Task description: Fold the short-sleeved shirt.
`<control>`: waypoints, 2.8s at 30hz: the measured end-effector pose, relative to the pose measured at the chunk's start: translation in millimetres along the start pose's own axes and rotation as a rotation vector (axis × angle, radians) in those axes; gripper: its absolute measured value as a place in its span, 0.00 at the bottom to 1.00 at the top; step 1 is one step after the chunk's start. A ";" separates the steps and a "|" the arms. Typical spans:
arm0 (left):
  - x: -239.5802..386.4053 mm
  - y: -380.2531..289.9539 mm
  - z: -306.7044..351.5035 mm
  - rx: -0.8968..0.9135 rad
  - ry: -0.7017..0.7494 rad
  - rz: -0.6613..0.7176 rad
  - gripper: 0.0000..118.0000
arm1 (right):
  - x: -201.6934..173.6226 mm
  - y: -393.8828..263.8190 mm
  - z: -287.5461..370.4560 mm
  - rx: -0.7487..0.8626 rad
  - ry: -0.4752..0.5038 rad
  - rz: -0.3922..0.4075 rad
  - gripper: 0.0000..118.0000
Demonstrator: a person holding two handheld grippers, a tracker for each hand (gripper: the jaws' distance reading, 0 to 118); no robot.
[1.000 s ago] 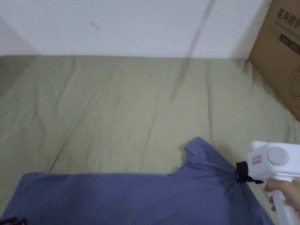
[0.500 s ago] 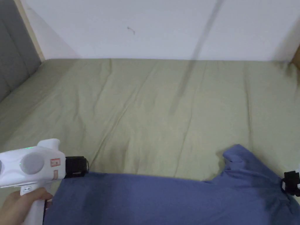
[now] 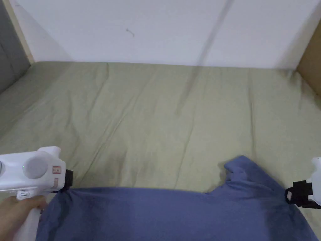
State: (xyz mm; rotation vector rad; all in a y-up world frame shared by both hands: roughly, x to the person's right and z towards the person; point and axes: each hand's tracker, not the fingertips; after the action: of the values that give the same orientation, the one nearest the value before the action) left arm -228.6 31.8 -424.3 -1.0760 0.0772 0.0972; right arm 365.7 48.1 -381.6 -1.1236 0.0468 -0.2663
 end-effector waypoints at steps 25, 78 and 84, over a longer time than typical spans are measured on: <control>-93.5 -263.2 177.6 -0.017 -0.080 0.027 0.01 | 52.3 -271.1 155.1 -0.087 0.210 -0.227 0.00; -133.4 -263.4 145.4 0.091 -0.455 0.494 0.04 | -186.5 -279.2 65.6 -0.041 0.319 0.273 0.04; -33.4 -213.7 223.1 0.217 -0.577 0.176 0.04 | -129.8 -277.9 92.2 0.048 0.294 0.118 0.04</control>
State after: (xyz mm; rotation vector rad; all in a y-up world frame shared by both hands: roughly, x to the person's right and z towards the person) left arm -233.4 126.3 -128.3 -0.7896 -0.3317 0.5419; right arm 203.8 47.6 -105.3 -1.0233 0.3640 -0.3237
